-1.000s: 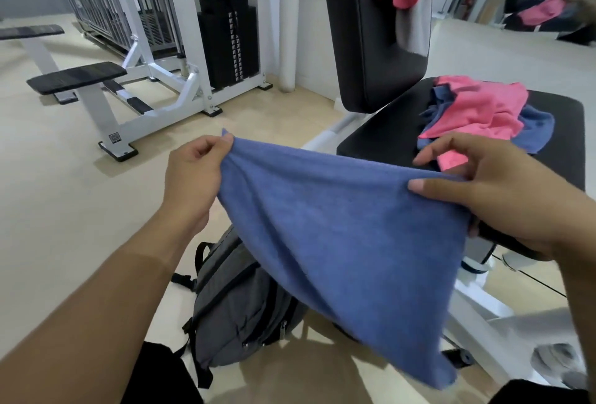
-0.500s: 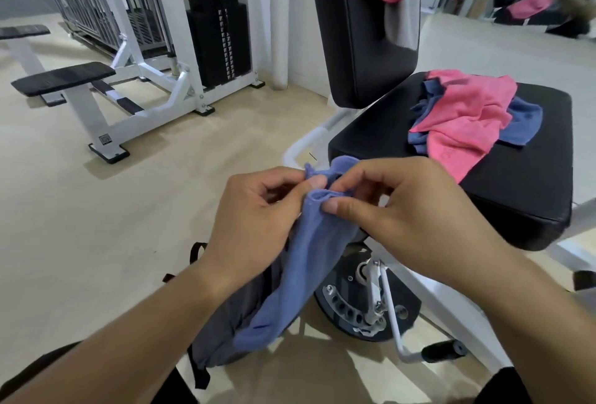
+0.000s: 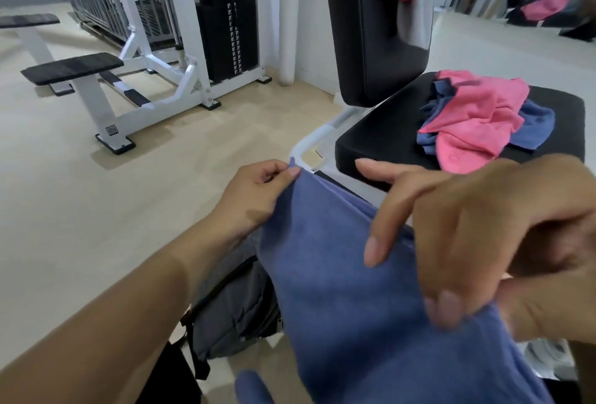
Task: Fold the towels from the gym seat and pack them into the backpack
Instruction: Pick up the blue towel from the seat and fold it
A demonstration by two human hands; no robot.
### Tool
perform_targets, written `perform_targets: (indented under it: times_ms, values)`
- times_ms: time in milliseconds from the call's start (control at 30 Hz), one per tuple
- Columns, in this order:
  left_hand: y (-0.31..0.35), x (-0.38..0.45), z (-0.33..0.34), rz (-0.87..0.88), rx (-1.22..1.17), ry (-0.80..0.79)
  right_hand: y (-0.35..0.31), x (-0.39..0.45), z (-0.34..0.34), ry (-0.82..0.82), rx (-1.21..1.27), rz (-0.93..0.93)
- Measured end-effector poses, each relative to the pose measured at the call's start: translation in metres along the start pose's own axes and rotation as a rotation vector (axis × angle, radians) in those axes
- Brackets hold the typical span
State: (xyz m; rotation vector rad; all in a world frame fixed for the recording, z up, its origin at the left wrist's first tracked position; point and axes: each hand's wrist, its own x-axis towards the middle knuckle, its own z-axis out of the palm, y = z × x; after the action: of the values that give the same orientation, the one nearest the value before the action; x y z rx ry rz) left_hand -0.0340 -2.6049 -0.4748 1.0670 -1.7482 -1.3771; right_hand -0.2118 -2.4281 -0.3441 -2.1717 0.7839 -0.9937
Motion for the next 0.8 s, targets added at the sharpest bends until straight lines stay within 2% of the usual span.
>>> perform_targets:
  times_ms: [67, 133, 200, 367, 567, 800]
  values:
    - [0.004, -0.005, 0.006, 0.025, -0.051, -0.007, 0.000, 0.001, 0.003, -0.012, 0.071, 0.018]
    - [0.009, -0.011, 0.009, 0.037, -0.106, -0.005, 0.002, 0.003, 0.008, 0.063, 0.057, 0.103]
    - [0.016, -0.017, 0.009, 0.074, -0.143, -0.011, 0.009, 0.003, 0.012, 0.163, -0.116, 0.223]
    - [0.034, -0.031, 0.010, 0.187, -0.245, -0.049, 0.045, 0.005, 0.026, 0.272, -0.532, 0.487]
    - [0.041, -0.043, 0.013, 0.217, -0.283, -0.110, 0.064, 0.007, 0.028, 0.479, -0.509, 0.476]
    - [0.039, -0.041, 0.007, 0.252, -0.214, -0.050, 0.061, 0.008, 0.027, 0.537, -0.469, 0.526]
